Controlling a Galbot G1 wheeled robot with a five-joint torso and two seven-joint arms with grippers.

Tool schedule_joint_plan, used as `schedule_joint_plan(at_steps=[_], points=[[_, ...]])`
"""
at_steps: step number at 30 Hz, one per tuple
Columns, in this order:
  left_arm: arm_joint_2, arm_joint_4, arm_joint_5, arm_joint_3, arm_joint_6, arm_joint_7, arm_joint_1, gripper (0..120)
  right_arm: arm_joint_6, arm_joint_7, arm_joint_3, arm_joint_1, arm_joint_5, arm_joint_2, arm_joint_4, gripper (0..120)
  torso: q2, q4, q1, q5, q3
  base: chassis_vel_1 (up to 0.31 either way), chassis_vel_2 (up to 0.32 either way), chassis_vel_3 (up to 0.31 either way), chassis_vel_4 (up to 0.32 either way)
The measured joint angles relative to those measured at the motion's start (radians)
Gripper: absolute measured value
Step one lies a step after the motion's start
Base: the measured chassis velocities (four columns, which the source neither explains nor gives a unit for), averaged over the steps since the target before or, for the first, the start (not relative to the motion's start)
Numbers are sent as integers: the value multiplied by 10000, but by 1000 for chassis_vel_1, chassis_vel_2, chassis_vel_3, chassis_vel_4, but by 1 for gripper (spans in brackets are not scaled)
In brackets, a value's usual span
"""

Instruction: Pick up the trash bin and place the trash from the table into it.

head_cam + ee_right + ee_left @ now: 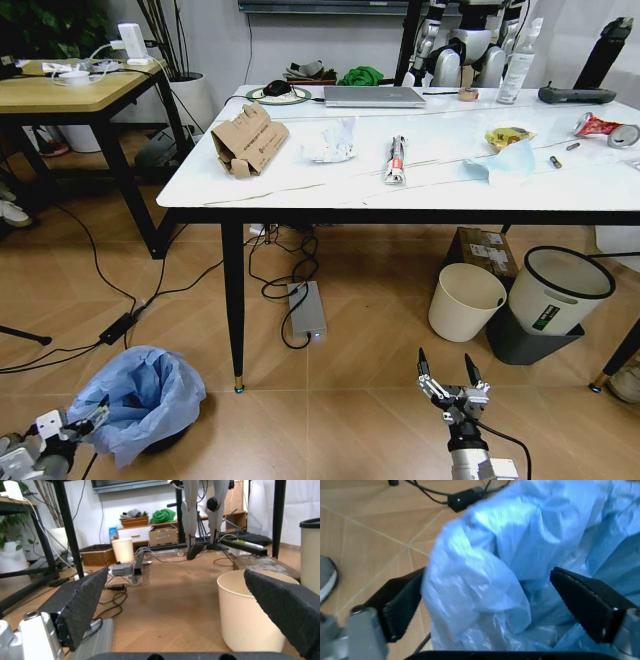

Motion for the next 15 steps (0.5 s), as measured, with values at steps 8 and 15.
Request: schedule_joint_plan(at_steps=[8, 15], points=[[-19, 518, 257, 62, -138, 199, -337, 62, -5, -1, 96, 32, -13, 0, -5, 100, 9, 1, 1, 10, 3, 0, 0, 0, 0], [-25, 616, 257, 27, -197, 313, -365, 36, -35, -2, 127, 64, -18, 0, -6, 100, 11, 1, 2, 3, 6, 0, 0, 0, 0]])
